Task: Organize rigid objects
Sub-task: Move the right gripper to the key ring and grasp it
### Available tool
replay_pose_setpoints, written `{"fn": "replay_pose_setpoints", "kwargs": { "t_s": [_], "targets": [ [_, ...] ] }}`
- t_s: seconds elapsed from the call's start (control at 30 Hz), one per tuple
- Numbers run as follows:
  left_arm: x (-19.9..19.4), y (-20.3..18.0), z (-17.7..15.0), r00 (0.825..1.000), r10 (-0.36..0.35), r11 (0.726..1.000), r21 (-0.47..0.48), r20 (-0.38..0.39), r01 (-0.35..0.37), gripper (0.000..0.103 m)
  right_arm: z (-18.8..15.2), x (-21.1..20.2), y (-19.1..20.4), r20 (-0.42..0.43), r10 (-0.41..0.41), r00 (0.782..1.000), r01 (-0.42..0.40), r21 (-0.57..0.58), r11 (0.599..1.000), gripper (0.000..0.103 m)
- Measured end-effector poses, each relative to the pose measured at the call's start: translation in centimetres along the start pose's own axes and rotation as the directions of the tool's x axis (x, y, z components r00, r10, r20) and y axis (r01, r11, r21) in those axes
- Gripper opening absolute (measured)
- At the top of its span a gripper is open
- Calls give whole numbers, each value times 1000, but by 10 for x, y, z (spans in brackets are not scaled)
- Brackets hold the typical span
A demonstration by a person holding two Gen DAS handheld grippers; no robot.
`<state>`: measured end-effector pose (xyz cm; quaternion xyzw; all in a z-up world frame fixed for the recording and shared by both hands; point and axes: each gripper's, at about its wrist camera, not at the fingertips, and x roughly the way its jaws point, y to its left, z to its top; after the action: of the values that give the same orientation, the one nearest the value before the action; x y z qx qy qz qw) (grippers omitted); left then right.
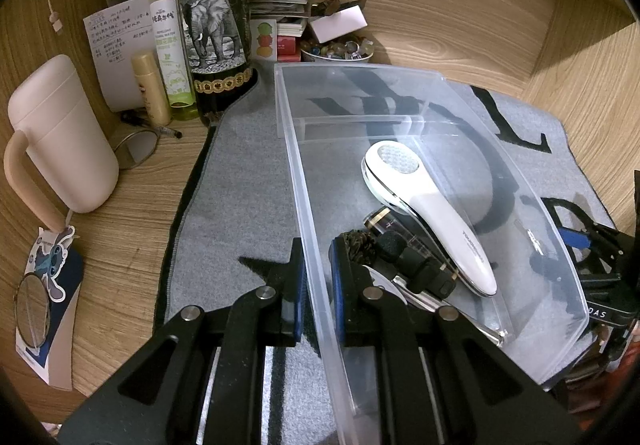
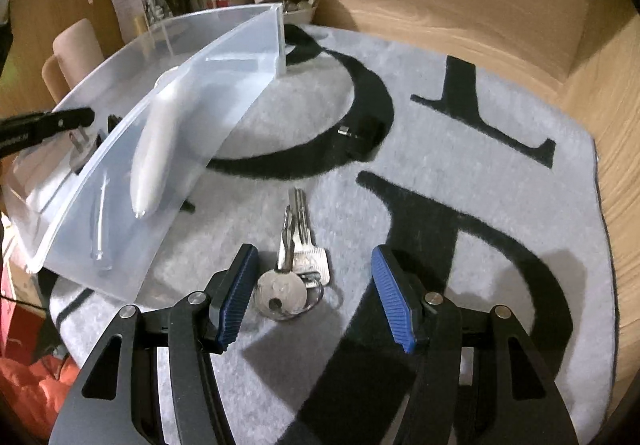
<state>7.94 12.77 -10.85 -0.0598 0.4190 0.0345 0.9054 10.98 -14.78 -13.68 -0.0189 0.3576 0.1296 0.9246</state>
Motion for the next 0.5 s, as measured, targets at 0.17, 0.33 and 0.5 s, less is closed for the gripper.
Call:
{"fn": "replay_pose_setpoints", "kwargs": {
  "t_s": [0.17, 0.33, 0.5],
  "targets": [
    [0, 2, -1, 1000, -1, 1000, 0, 0, 1, 11, 0, 1, 3, 18, -2, 1000, 3, -21, 1000, 39],
    [0, 3, -1, 1000, -1, 1000, 0, 1, 1, 11, 0, -2, 3, 11, 22, 1000, -22, -51, 998, 23],
    [0, 2, -1, 1000, 1, 1000, 1, 0, -1, 11, 2, -3, 1, 15, 32, 999, -31, -39, 999, 22]
  ]
}}
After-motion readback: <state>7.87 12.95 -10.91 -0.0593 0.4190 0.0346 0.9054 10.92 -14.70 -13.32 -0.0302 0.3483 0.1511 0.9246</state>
